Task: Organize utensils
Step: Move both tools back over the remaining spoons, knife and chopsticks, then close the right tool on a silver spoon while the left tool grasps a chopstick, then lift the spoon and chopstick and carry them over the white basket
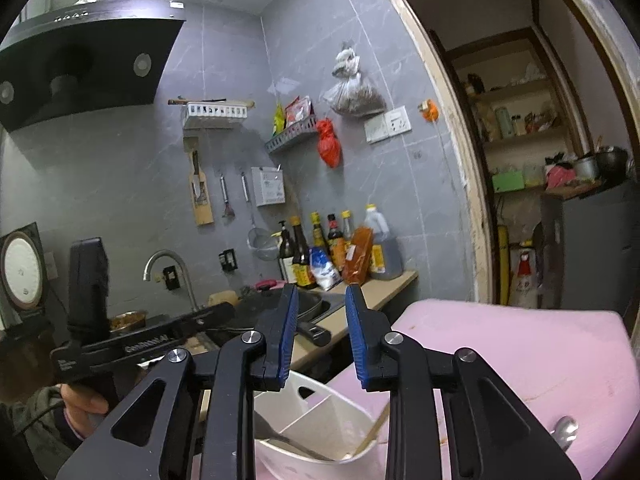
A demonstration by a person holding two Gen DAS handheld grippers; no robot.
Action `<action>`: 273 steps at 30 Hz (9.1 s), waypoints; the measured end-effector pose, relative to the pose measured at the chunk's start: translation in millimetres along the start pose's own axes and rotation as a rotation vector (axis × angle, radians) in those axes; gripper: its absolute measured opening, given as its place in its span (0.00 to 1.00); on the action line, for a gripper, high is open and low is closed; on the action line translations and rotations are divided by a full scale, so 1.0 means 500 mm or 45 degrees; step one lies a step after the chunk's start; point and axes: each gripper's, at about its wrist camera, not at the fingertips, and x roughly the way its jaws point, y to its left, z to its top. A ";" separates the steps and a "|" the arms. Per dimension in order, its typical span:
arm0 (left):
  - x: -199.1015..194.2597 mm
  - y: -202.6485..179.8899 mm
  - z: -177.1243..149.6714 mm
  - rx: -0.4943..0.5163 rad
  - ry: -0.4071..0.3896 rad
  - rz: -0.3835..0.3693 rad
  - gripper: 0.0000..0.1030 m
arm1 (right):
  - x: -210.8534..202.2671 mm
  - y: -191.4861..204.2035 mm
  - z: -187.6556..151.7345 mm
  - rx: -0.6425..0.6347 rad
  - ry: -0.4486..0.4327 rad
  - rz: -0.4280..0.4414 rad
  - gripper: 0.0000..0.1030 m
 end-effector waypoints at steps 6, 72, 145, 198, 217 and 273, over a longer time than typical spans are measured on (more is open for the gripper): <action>-0.043 -0.055 0.006 0.084 -0.095 0.004 0.65 | -0.050 -0.012 0.017 -0.032 -0.064 -0.079 0.64; 0.209 -0.421 -0.339 0.165 1.024 -0.421 0.22 | -0.207 -0.320 -0.219 -0.008 0.833 -0.363 0.35; 0.211 -0.414 -0.336 0.415 1.201 -0.349 0.06 | -0.078 -0.397 -0.201 0.040 0.977 -0.311 0.49; -0.087 -0.294 -0.159 0.115 0.192 -0.432 0.02 | -0.243 -0.113 -0.054 -0.154 0.220 -0.222 0.39; -0.074 -0.051 0.100 -0.106 -0.248 -0.223 0.02 | -0.056 0.046 0.080 -0.072 -0.143 -0.029 0.39; 0.030 0.015 -0.069 -0.092 -0.466 0.023 0.03 | 0.071 0.004 -0.098 -0.145 -0.251 -0.277 0.41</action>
